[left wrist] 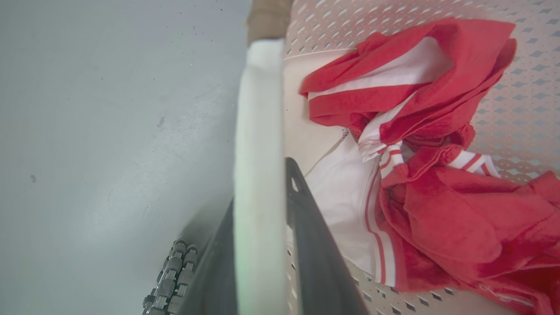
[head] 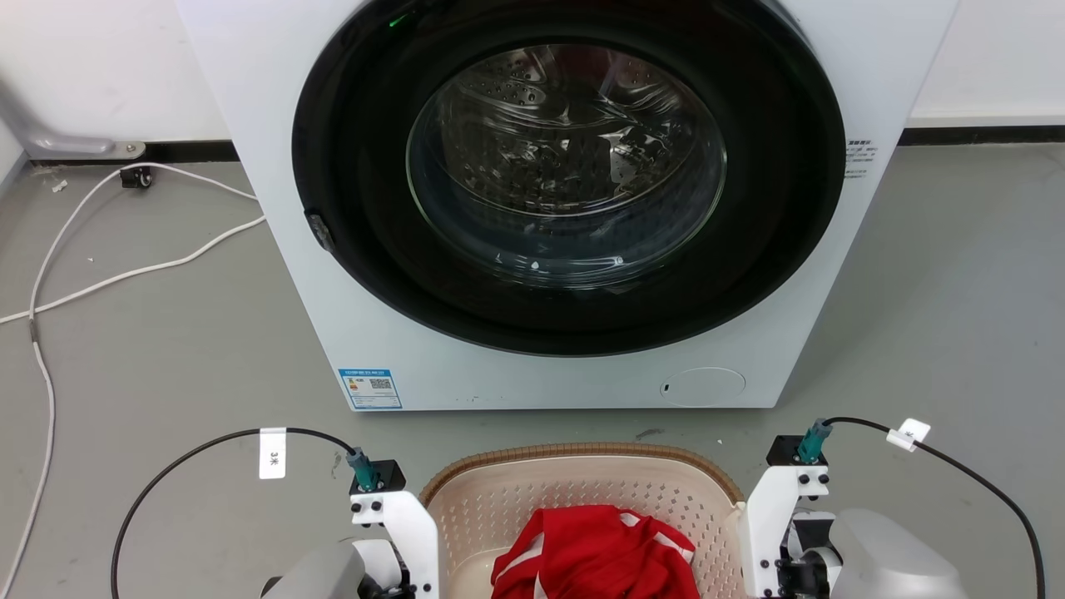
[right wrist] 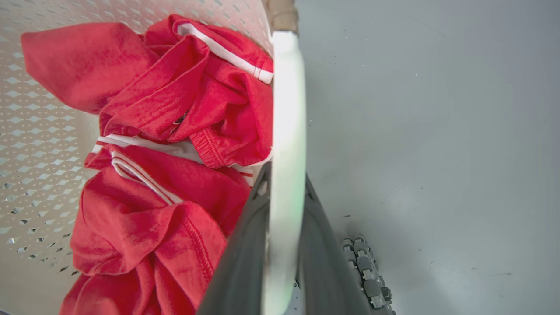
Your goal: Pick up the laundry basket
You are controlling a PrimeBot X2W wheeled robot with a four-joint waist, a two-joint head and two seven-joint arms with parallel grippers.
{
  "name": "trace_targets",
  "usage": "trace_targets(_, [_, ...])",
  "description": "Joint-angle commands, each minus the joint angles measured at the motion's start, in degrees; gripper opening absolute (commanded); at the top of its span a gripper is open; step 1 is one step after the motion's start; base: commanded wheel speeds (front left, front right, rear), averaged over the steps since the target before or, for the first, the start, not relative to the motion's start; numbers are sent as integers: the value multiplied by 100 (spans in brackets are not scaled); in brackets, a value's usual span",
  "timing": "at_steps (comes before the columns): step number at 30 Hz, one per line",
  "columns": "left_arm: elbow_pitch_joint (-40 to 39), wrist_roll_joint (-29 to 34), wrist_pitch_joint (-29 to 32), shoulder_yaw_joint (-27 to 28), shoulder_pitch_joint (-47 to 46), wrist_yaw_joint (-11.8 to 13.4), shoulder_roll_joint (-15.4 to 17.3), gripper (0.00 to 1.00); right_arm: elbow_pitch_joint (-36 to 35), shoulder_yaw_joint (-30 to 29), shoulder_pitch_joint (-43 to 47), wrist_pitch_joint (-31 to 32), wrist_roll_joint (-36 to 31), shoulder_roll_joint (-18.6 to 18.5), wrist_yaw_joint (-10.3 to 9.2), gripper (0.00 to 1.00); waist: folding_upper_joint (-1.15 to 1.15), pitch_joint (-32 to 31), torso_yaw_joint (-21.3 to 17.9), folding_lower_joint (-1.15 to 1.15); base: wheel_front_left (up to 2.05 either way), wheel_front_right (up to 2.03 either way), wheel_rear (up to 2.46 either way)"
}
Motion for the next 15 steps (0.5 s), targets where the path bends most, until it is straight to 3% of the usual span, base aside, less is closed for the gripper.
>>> trace_targets(1, [-101, -72, -33, -40, -105, -94, -280, 0, -81, -15, -58, 2, 9, 221, 78, 0, 0, 5, 6, 0, 0, 0, 0])
trace_targets(15, [-47, -258, -96, -173, -130, -94, -230, 0, -80, -67, -81, 105, -63, 190, 78, 0, 0, 36, 28, 0, 0, 0, 0])
